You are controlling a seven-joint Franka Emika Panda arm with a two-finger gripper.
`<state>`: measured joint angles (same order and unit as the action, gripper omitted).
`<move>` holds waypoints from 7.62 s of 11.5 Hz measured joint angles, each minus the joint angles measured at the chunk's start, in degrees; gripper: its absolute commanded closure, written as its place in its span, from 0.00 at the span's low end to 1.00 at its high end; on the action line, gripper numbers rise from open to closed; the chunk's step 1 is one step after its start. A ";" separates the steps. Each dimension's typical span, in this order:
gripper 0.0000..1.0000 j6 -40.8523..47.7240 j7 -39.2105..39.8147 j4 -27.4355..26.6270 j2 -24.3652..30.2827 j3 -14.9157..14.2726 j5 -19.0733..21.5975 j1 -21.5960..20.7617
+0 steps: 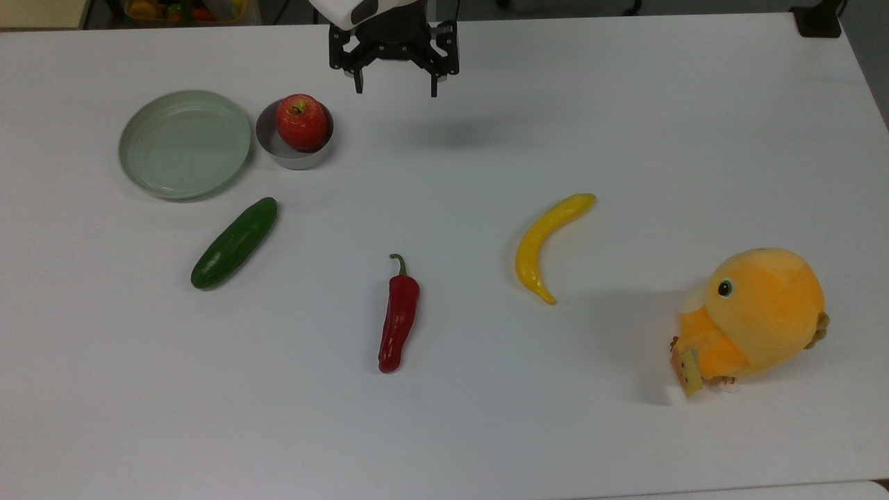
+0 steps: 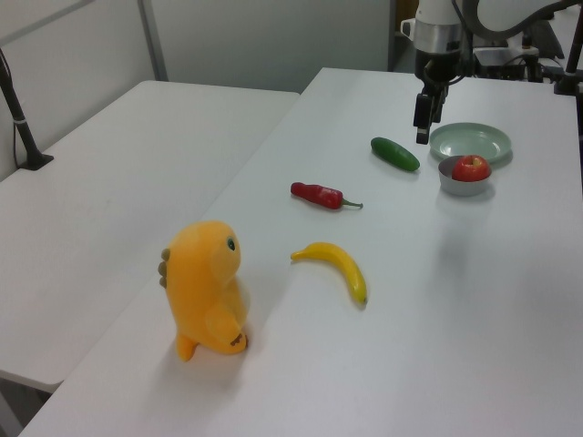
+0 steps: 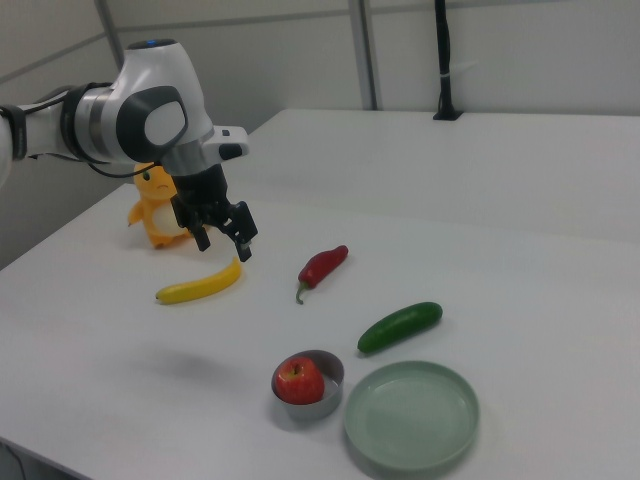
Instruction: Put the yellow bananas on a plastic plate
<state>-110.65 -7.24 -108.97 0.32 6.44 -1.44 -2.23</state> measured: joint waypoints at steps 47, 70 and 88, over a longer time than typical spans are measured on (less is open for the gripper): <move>1.00 -6.74 -12.51 9.16 -17.42 -0.94 -13.49 4.01; 0.00 -19.65 10.74 0.70 -13.17 -16.08 -4.39 8.12; 0.00 -2.27 2.24 1.03 -4.23 -4.18 -1.77 -7.11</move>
<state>-112.92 -5.00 -107.94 -3.92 2.25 -3.21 -9.34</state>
